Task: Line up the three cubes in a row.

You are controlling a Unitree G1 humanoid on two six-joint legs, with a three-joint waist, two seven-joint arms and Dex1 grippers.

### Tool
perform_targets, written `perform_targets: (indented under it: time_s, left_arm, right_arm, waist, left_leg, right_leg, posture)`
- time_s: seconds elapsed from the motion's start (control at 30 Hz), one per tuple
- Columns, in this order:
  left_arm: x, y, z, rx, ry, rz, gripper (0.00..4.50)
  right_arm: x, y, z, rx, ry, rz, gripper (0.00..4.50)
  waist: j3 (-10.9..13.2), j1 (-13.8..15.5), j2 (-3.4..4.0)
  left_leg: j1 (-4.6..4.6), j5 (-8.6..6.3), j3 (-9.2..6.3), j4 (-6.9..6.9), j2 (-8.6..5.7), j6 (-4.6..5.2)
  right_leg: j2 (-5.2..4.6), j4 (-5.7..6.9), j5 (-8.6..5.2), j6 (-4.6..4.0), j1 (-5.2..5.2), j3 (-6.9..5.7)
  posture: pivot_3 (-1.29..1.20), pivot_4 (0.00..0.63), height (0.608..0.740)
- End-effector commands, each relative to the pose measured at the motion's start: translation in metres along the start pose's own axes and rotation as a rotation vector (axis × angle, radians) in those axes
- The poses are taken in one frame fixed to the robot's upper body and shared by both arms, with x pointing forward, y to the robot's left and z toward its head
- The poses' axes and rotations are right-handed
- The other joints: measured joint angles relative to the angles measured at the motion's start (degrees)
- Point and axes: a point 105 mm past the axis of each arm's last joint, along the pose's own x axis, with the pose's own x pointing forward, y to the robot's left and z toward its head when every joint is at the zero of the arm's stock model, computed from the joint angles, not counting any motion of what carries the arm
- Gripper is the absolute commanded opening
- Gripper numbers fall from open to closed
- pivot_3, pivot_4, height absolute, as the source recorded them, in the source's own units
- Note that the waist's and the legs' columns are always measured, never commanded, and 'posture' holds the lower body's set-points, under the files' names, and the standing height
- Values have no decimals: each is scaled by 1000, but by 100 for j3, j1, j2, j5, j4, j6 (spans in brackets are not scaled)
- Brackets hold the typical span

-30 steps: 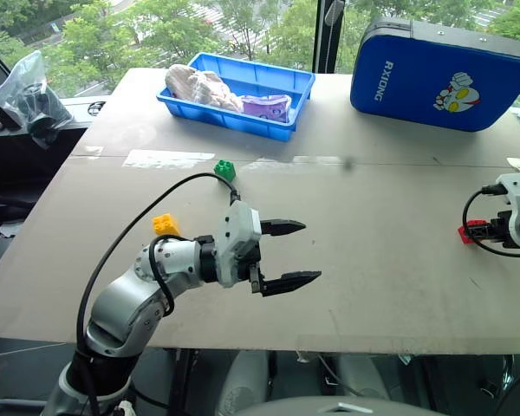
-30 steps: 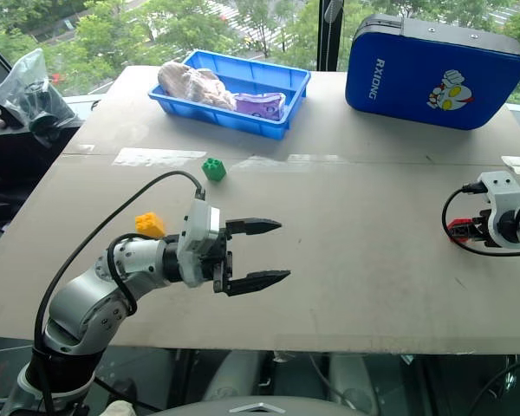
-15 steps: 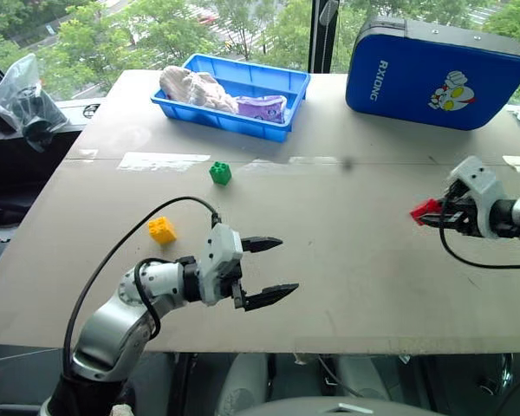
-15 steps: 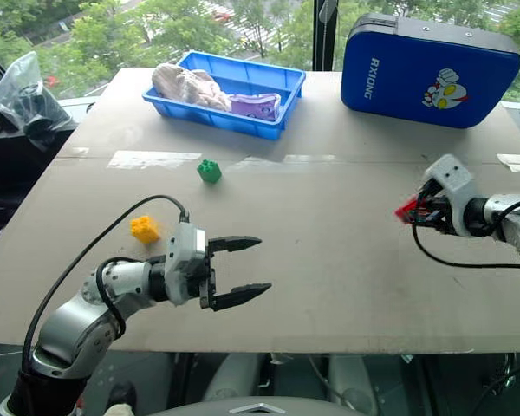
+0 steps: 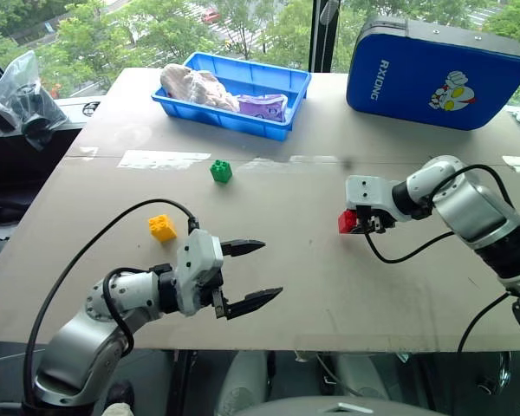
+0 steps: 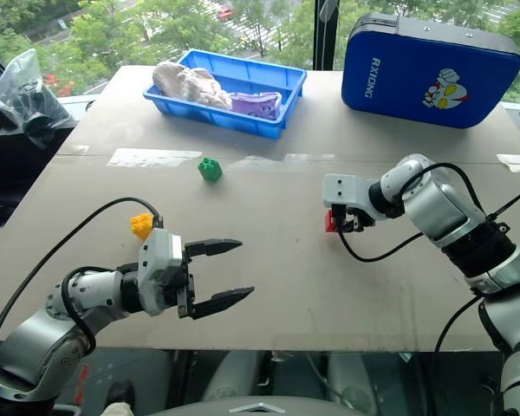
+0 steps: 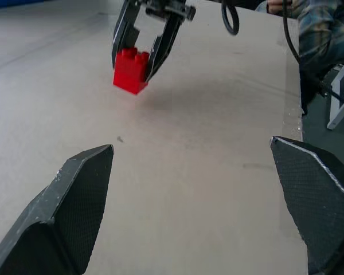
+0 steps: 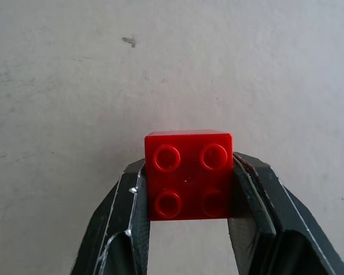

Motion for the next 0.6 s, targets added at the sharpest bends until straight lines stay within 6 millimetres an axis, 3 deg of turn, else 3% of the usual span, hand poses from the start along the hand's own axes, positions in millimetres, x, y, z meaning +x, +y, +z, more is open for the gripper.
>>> perform_targets:
  time_s: [0.03,0.6]
  left_arm:
    - [-7,1,10,11,-2,4,4500]
    - [-8,3,11,1,14,28,4500]
  right_arm:
    - [-6,-7,8,-37,7,13,1309]
    - [12,-11,28,-32,-1,54,1309]
  waist:
    - [0,-10,0]
    - [0,-64,1]
  left_leg:
    - [-1,0,2,0,0,0]
    - [4,0,1,-3,1,-2]
  right_leg:
    - [0,-1,0,1,-1,2]
    - [2,5,1,-3,-4,2]
  posture:
    - [0,150,740]
    - [0,150,740]
